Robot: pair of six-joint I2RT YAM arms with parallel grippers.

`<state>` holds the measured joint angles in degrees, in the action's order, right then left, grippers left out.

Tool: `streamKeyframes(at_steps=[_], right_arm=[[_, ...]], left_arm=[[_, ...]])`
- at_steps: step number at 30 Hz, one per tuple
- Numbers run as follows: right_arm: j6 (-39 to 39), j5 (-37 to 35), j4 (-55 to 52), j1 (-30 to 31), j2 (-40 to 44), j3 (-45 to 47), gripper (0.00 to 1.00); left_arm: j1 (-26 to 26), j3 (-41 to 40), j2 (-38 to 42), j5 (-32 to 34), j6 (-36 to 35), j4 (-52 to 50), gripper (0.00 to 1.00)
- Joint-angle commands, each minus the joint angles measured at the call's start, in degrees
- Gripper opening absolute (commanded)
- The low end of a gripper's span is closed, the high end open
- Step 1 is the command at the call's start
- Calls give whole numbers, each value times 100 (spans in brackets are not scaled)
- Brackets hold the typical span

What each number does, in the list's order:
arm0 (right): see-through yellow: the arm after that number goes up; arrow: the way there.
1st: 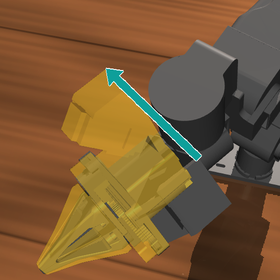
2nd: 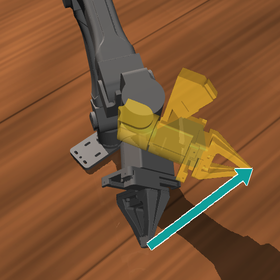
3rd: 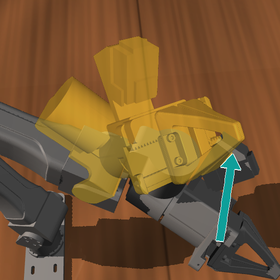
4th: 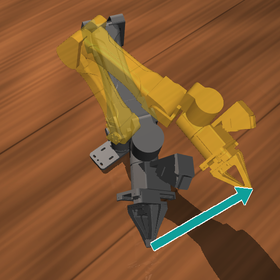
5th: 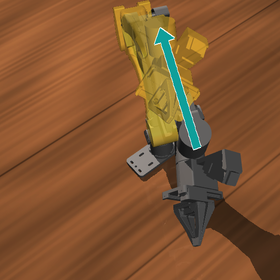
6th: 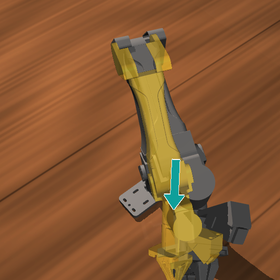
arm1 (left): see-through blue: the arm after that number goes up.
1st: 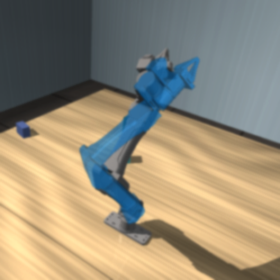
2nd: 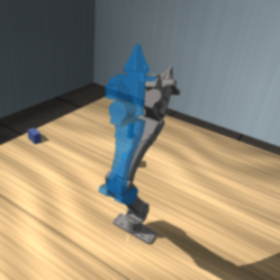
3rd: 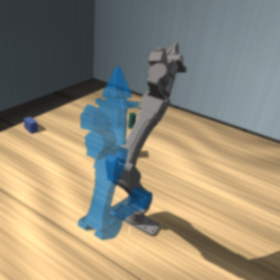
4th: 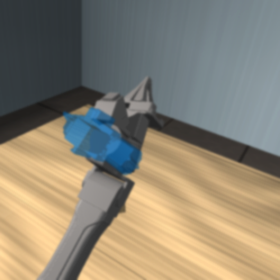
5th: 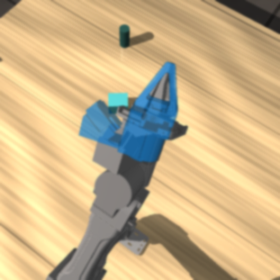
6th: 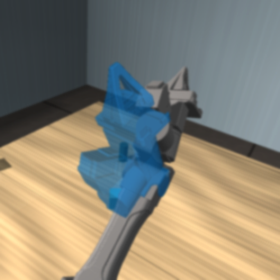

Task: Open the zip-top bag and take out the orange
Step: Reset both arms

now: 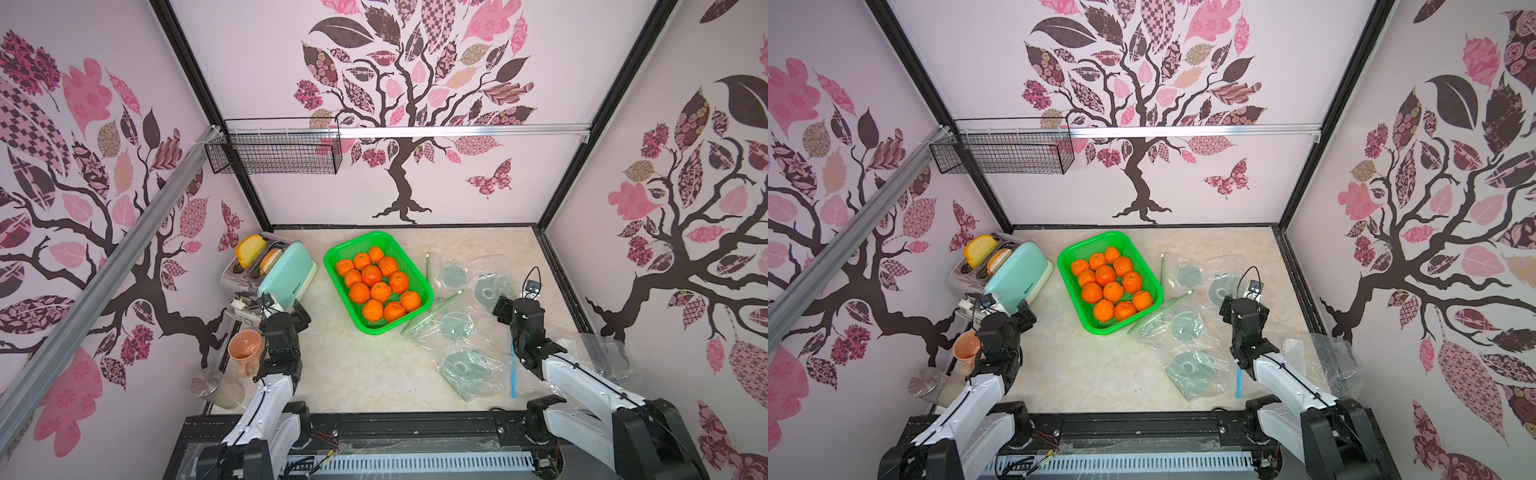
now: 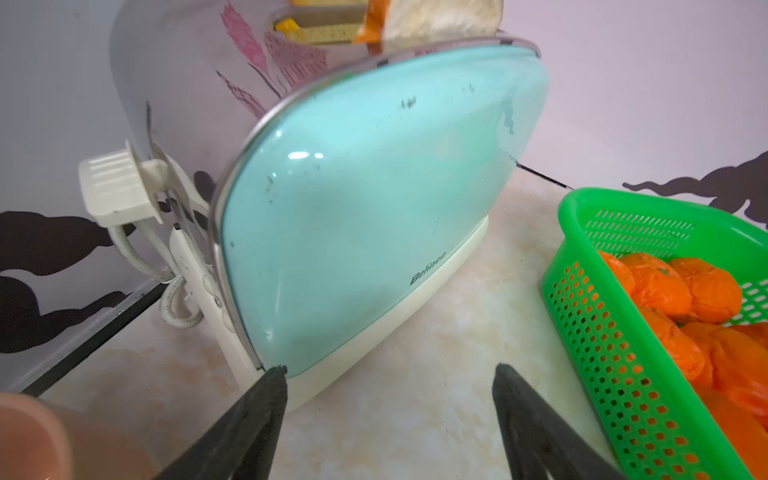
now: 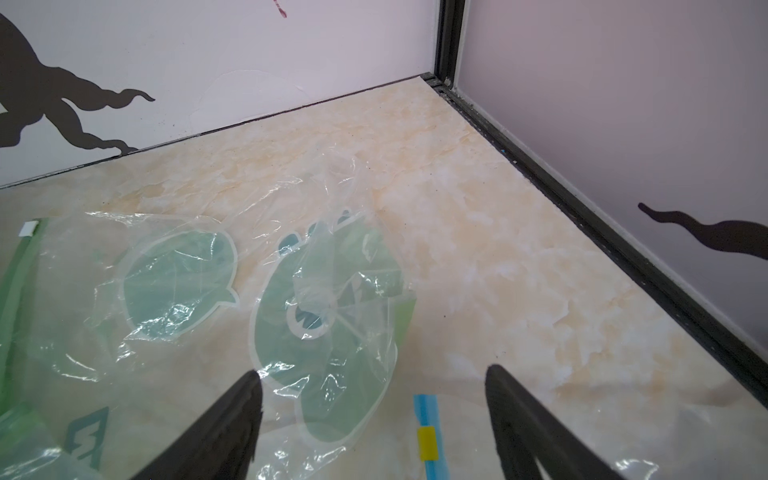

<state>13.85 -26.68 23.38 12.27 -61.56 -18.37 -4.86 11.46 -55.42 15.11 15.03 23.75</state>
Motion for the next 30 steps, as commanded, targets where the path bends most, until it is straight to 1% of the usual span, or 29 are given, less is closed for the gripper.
streamKeyframes(at_steps=[1, 2, 3, 4, 5, 6, 7, 8, 10, 11, 12, 13, 14, 15, 16, 17, 18, 19, 20, 21, 22, 23, 25, 30], right_arm=[[-471, -102, 1155, -53, -361, 131, 86], [-490, -33, 1728, -79, -614, 339, 86], [-541, 9, 2416, -99, -901, 534, 86], [-657, -219, 2502, -64, -1143, 433, 87], [-668, 56, 2081, -115, -1175, 196, 87], [-767, 182, 2566, -177, -1290, 271, 87], [-809, 42, 3116, -186, -1422, 393, 88], [-875, 125, 3323, -226, -1518, 415, 88], [-1224, 301, 3396, -234, -1753, 234, 87], [-1444, 466, 3671, -234, -1908, 273, 86], [-1522, 612, 4211, -259, -2107, 441, 86], [-1535, 531, 5048, -263, -2466, 641, 86], [-1554, 529, 5785, -300, -2784, 808, 86], [-1443, 550, 5735, -353, -2871, 817, 87], [-1370, 501, 5497, -425, -2916, 669, 87], [-1334, 481, 5226, -427, -2932, 524, 88], [-1228, 655, 4905, -522, -2894, 406, 89], [-1050, 910, 4542, -732, -2848, 258, 90], [-968, 1113, 4265, -848, -2787, 194, 94], [-954, 1133, 4118, -860, -2727, 163, 96], [-984, 1121, 4270, -861, -2783, 195, 99], [-997, 1120, 4385, -860, -2800, 228, 99], [-980, 1129, 4227, -856, -2719, 220, 99], [-980, 1121, 4290, -858, -2720, 248, 99]], left_arm=[[-16, -38, -817, -270, -615, 1601, 82], [-15, 50, -954, -510, -689, 1615, 82], [-2, 49, -1094, -650, -733, 1886, 82], [17, 2, -1356, -681, -763, 2337, 82], [11, 33, -1580, -814, -776, 2605, 83], [25, 91, -1775, -983, -825, 2756, 83], [83, 168, -2009, -1096, -938, 2946, 83], [217, 241, -2335, -968, -1097, 3136, 83], [253, 428, -3042, -1103, -1219, 3486, 84], [247, 542, -3350, -1261, -1293, 3568, 84], [257, 636, -3538, -1390, -1342, 3709, 84], [258, 727, -3501, -1535, -1424, 3396, 84], [269, 882, -3315, -1484, -1438, 2771, 84], [274, 999, -3325, -1402, -1429, 2621, 85], [233, 1082, -3477, -1428, -1381, 2725, 86], [167, 1068, -3493, -1535, -1311, 2752, 98], [124, 1115, -3407, -1600, -1323, 2523, 98], [160, 1130, -3369, -1515, -1325, 2423, 98], [161, 1115, -3408, -1538, -1331, 2539, 98], [161, 1089, -3423, -1540, -1331, 2608, 98], [178, 1108, -3393, -1514, -1336, 2520, 98], [194, 1114, -3367, -1479, -1310, 2454, 98], [218, 1115, -3380, -1448, -1326, 2494, 98], [223, 1121, -3383, -1427, -1327, 2468, 98]])
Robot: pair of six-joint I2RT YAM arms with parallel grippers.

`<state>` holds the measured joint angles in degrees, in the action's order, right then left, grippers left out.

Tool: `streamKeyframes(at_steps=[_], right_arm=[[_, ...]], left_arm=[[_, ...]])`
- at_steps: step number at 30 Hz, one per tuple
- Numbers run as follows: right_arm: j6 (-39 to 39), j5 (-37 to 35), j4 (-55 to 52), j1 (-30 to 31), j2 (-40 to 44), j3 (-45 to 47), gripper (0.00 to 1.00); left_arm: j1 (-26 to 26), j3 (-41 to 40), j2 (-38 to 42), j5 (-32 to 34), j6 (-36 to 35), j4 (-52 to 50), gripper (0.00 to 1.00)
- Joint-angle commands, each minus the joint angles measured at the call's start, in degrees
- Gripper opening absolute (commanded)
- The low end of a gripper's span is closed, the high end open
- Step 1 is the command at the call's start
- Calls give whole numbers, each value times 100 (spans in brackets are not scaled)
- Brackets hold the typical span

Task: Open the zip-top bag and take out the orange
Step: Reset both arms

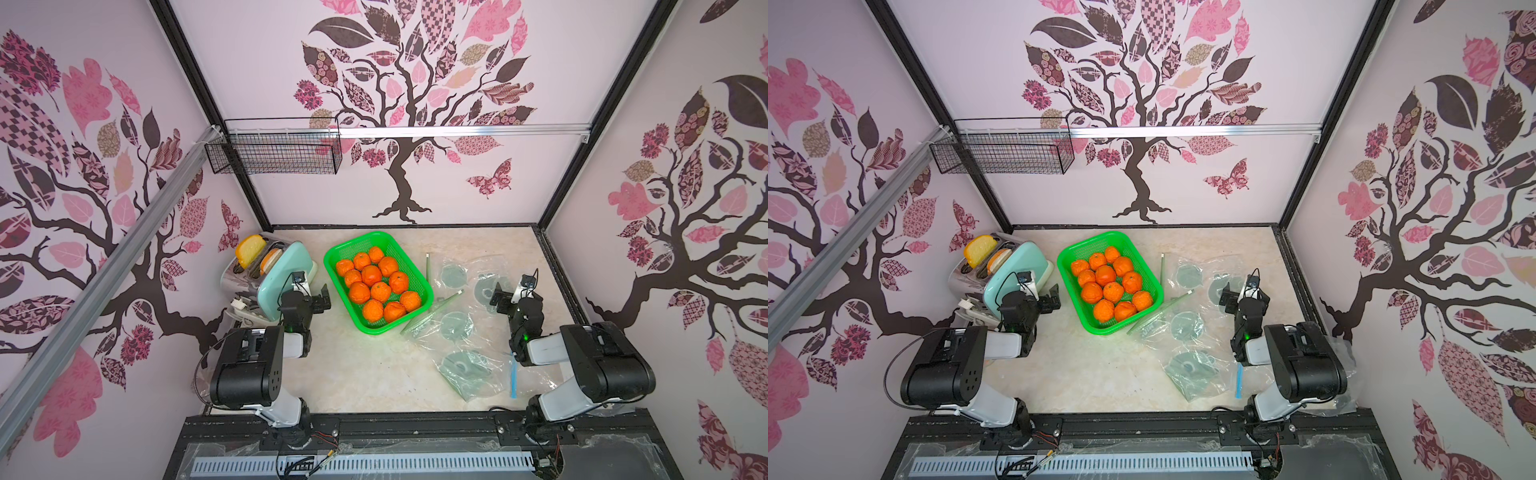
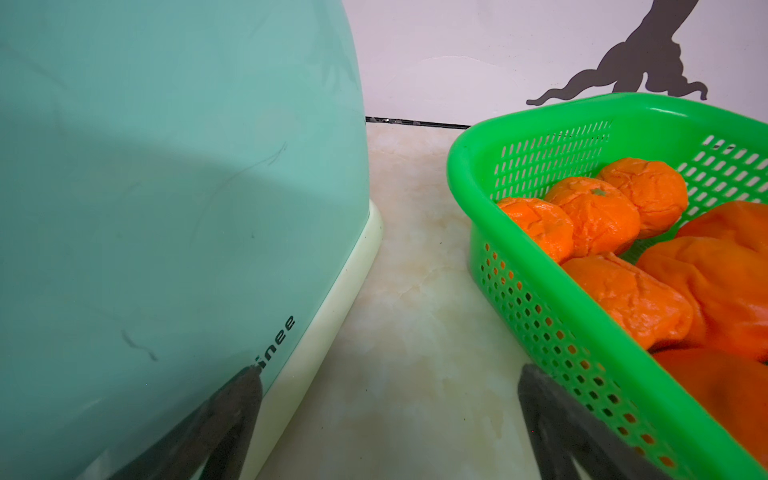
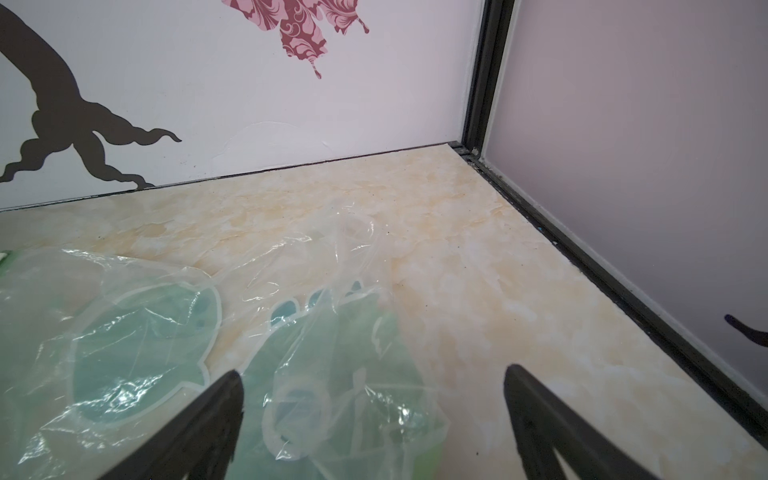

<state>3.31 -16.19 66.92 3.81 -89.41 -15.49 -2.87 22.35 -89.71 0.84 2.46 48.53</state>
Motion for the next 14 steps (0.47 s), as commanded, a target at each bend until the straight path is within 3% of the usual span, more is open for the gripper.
streamKeyframes(at_steps=[1, 14], right_arm=[[73, 69, -45, -12, 59, -40, 99], [73, 80, -78, -12, 64, -51, 99]], left_arm=[[32, 32, 58, 4, -70, -11, 98], [67, 33, 54, 74, -74, -20, 98]])
